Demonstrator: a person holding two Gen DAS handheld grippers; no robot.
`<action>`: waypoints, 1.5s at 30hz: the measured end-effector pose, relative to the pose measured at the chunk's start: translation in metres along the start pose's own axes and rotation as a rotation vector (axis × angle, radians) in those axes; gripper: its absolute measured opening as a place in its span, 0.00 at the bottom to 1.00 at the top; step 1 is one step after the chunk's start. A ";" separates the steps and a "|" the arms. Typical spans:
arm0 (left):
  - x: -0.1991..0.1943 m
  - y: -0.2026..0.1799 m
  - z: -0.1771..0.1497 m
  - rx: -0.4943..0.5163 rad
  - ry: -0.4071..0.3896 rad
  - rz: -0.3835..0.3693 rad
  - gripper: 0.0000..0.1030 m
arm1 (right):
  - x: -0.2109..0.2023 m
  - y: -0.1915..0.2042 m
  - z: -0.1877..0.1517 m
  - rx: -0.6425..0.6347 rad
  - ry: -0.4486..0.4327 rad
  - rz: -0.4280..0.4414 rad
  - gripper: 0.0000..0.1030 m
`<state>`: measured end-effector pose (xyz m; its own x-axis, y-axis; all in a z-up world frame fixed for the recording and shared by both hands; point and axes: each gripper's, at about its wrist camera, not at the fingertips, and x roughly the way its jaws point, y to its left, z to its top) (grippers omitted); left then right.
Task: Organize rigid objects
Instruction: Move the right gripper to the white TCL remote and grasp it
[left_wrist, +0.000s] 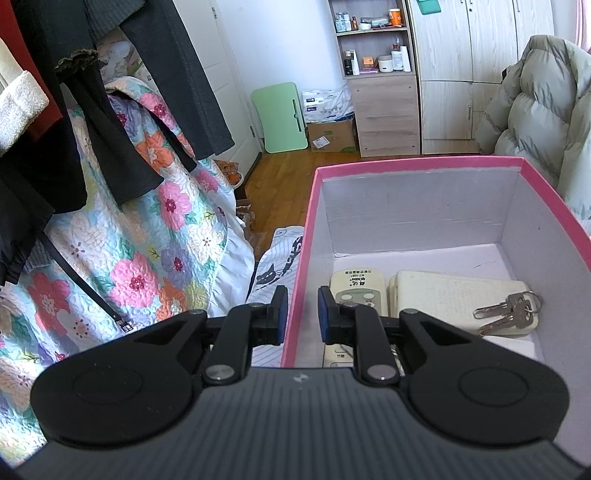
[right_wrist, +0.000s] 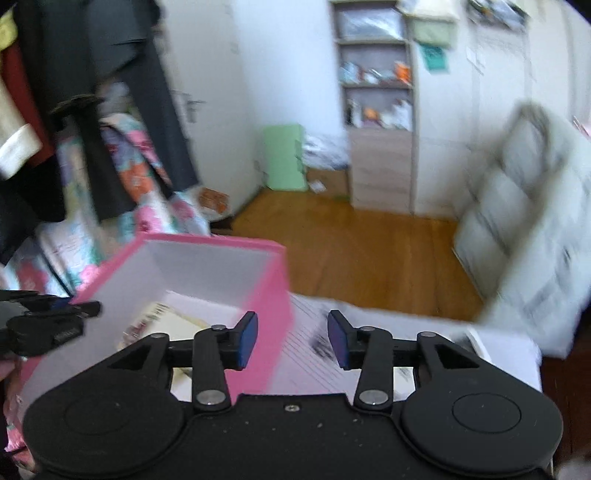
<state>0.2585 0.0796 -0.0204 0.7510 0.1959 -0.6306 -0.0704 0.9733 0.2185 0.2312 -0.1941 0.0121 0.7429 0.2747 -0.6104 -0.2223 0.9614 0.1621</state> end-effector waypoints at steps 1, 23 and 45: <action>0.000 0.000 0.000 0.000 0.000 0.001 0.17 | -0.001 -0.011 -0.005 0.026 0.015 -0.015 0.46; -0.001 0.001 0.001 0.015 -0.001 -0.001 0.17 | 0.091 -0.123 -0.054 0.524 0.003 -0.177 0.86; 0.001 0.001 0.002 0.023 -0.002 0.003 0.17 | 0.082 -0.085 -0.051 0.072 0.143 -0.162 0.63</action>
<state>0.2599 0.0804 -0.0194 0.7523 0.1982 -0.6282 -0.0576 0.9698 0.2371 0.2788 -0.2544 -0.0909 0.6672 0.1165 -0.7357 -0.0581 0.9928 0.1045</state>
